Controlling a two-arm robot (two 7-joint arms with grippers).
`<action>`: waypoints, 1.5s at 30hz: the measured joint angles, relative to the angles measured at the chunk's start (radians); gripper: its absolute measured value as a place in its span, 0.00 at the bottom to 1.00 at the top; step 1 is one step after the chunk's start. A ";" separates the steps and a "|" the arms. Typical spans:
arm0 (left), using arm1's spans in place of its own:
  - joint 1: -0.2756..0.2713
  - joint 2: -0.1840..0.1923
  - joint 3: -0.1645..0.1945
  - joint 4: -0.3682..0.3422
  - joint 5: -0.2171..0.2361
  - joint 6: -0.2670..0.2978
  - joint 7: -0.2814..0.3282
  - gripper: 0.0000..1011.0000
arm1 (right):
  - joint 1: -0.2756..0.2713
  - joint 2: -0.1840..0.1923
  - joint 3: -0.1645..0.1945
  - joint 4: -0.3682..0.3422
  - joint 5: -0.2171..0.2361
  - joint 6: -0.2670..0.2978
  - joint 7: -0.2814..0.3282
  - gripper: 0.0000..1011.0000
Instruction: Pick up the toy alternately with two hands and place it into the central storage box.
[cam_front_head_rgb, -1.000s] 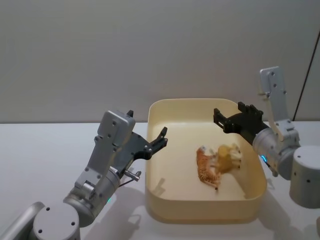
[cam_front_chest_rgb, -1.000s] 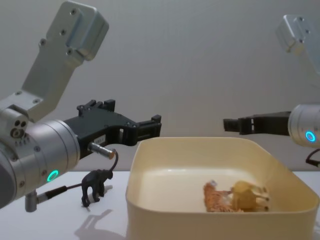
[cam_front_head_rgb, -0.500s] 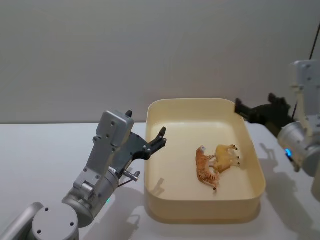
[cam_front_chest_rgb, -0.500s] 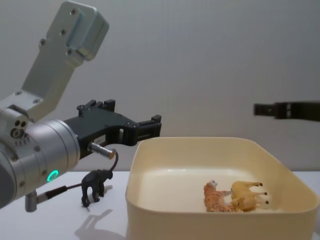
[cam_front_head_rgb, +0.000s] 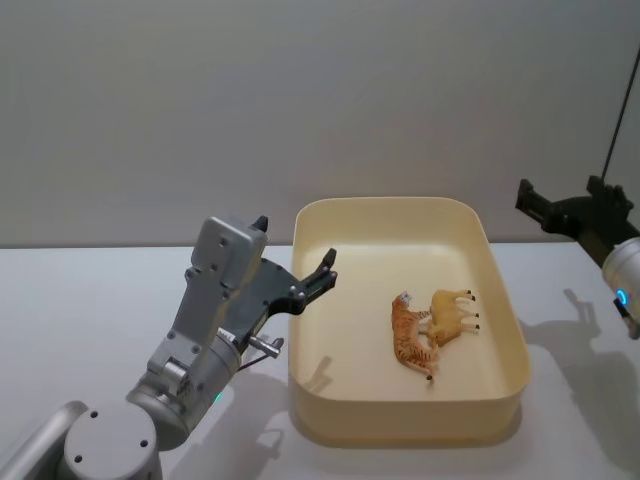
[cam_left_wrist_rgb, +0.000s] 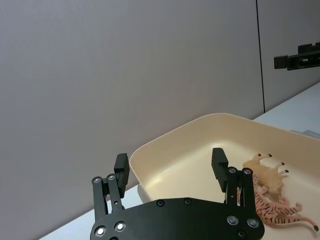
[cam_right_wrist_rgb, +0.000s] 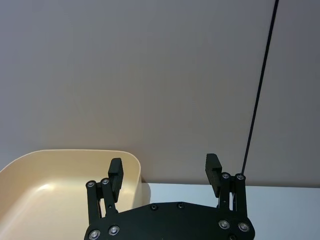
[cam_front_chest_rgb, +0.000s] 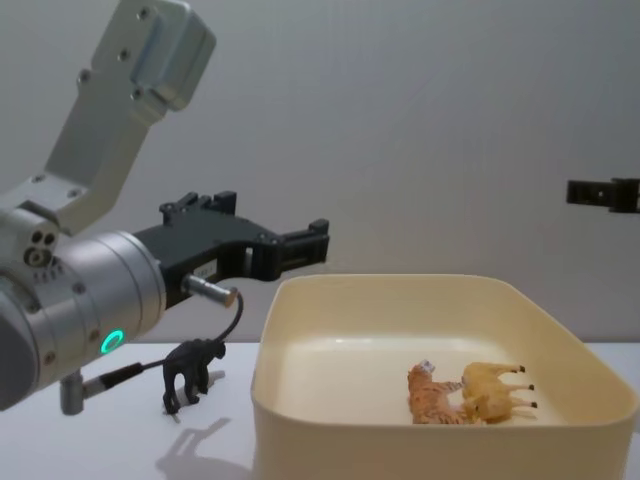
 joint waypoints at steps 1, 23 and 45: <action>-0.002 -0.002 -0.001 0.002 -0.004 -0.002 -0.002 0.99 | -0.001 0.001 0.001 -0.002 0.002 0.000 -0.001 0.99; -0.054 -0.020 -0.055 0.024 -0.113 0.044 0.014 0.99 | -0.012 0.015 0.020 -0.021 0.025 -0.003 -0.015 0.99; -0.139 -0.035 -0.100 0.119 -0.186 0.327 -0.038 0.99 | -0.014 0.017 0.023 -0.024 0.029 -0.004 -0.017 0.99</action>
